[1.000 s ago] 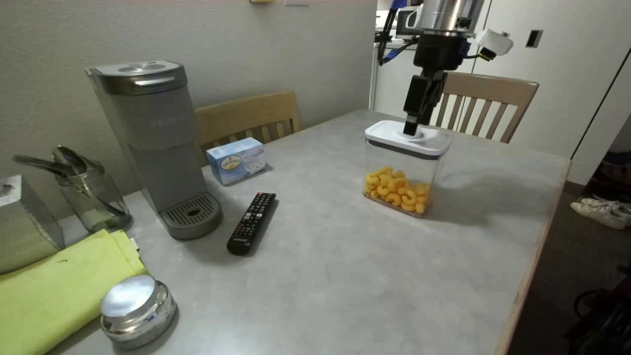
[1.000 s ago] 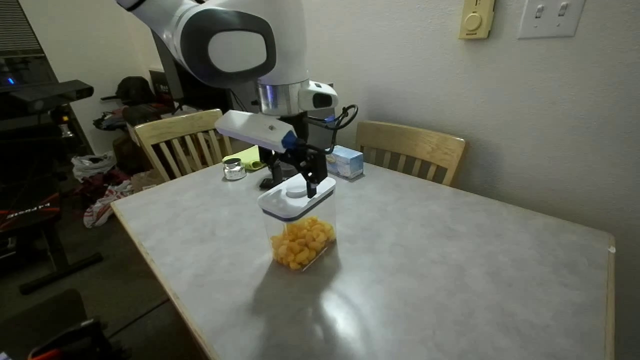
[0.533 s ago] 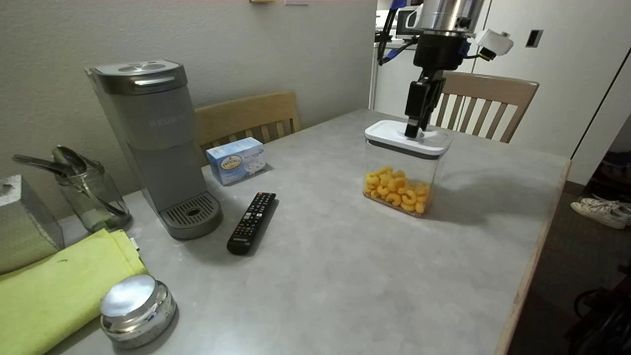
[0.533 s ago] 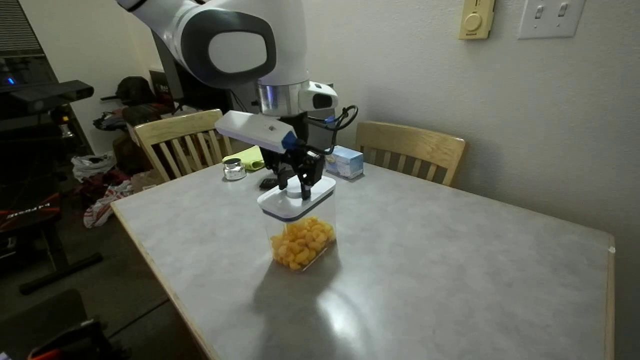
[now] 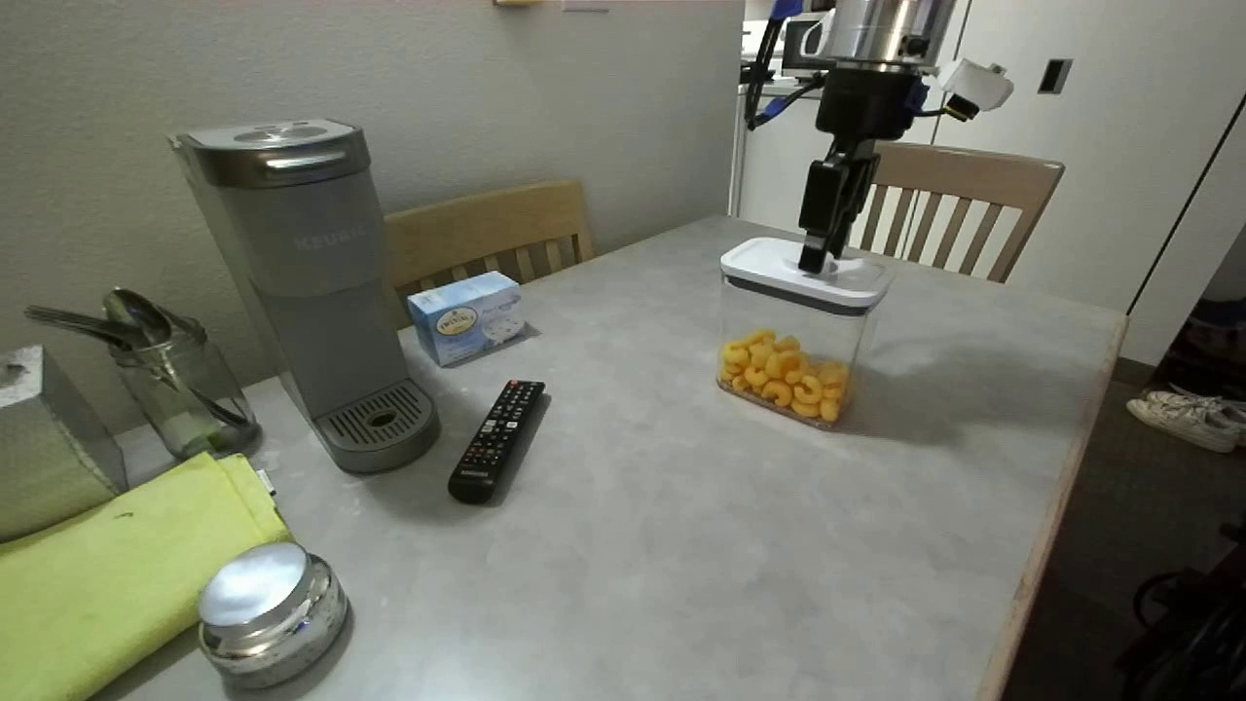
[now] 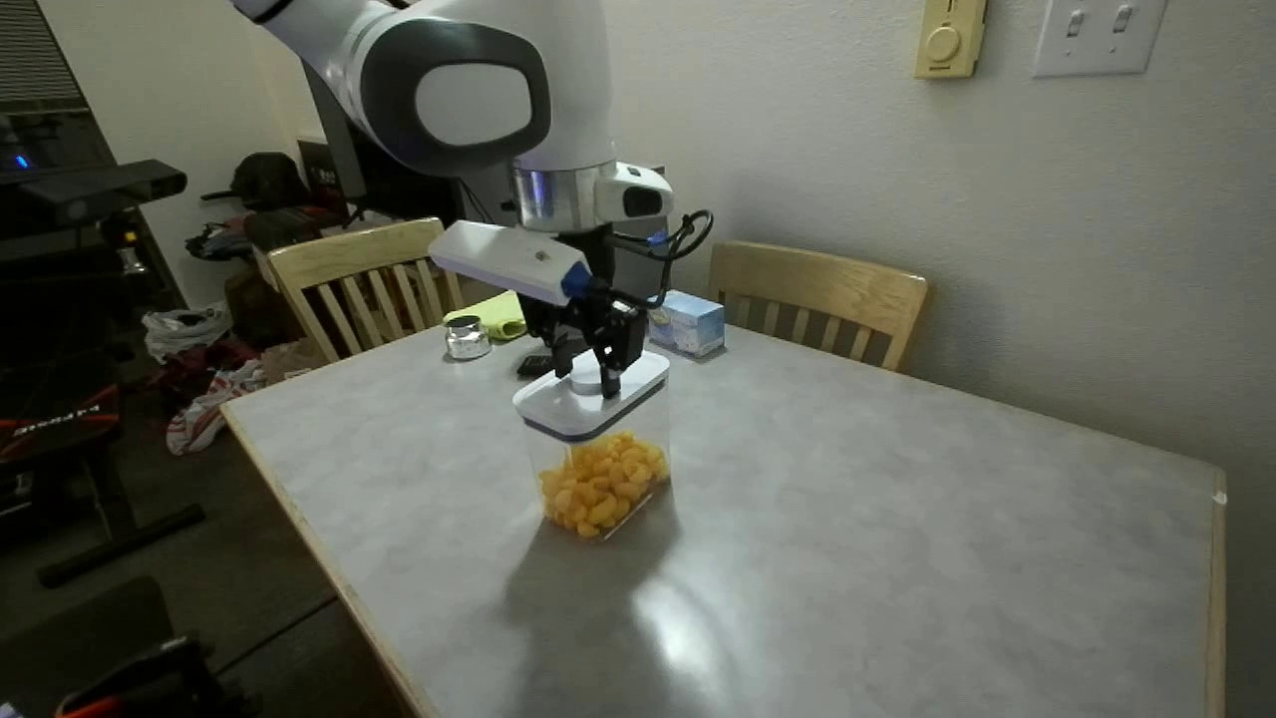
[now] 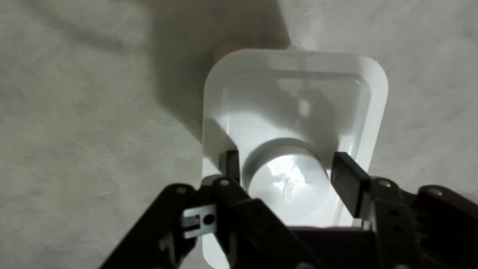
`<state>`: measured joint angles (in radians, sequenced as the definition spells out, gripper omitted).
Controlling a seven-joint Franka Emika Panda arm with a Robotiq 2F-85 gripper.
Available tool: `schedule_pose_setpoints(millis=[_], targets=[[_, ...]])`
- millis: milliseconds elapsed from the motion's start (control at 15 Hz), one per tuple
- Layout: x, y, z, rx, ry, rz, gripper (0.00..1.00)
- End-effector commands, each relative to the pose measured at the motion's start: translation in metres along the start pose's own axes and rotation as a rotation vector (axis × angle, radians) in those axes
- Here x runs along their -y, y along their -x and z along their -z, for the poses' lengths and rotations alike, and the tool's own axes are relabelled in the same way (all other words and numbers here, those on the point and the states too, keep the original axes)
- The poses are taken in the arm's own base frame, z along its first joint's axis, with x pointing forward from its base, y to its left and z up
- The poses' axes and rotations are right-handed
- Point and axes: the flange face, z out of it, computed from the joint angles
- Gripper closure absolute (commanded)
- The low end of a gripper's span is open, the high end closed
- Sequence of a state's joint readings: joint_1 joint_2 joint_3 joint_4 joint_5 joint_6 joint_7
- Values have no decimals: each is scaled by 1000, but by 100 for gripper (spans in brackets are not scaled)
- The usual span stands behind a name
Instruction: Pick up the white lid and put it on the table. Pick up the white lid and put it back on the container.
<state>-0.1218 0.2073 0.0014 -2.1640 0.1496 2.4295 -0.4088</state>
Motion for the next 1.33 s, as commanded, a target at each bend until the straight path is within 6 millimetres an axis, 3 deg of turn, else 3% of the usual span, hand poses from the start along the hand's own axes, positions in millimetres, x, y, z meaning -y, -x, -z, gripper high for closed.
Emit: schedule_pose_setpoints(millis=[0,400,467,600,1267], targets=[[1,-2,-1,-1,-22,-8,36],[3,-9,-2,-8,-24,0,39],[3,-9,-2,-8,-24,1,62],[3,-10,-2,-10,-25,1,70],[3,-9,7,-16,-18,-3,71]])
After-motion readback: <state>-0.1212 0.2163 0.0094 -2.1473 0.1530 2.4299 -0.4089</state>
